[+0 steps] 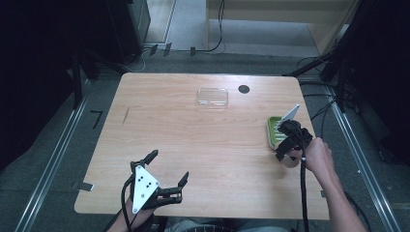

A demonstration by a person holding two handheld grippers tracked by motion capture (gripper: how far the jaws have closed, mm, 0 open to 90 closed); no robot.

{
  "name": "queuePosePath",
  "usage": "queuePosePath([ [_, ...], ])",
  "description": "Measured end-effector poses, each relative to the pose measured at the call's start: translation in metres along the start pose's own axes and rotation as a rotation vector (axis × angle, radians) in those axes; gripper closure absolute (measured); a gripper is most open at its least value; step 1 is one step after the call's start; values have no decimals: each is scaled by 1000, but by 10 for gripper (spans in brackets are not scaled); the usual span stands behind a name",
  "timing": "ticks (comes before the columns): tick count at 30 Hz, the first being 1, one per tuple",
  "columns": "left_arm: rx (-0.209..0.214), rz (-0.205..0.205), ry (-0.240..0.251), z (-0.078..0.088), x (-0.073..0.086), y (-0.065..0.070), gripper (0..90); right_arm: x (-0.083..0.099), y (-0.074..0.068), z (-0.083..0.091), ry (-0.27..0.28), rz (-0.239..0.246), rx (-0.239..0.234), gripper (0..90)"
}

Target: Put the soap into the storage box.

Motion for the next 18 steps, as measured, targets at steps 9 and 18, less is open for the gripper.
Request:
queuePosePath([
  [9, 0, 1, -1, 0, 0, 0, 0, -8, 3, 1, 11, -15, -1, 333],
  [18, 0, 0, -1, 0, 0, 0, 0, -15, 8, 5, 14, -28, 6, 333],
])
Point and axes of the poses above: each handheld gripper's, and its own axes: z roughly backward along the jaws, x roughly out of its underside, y roughly to its right, the point moved 4 cm from there along -z, roughly forward along the jaws, and after that the axes turned 9 degrees about y, right-handed, at the moved point
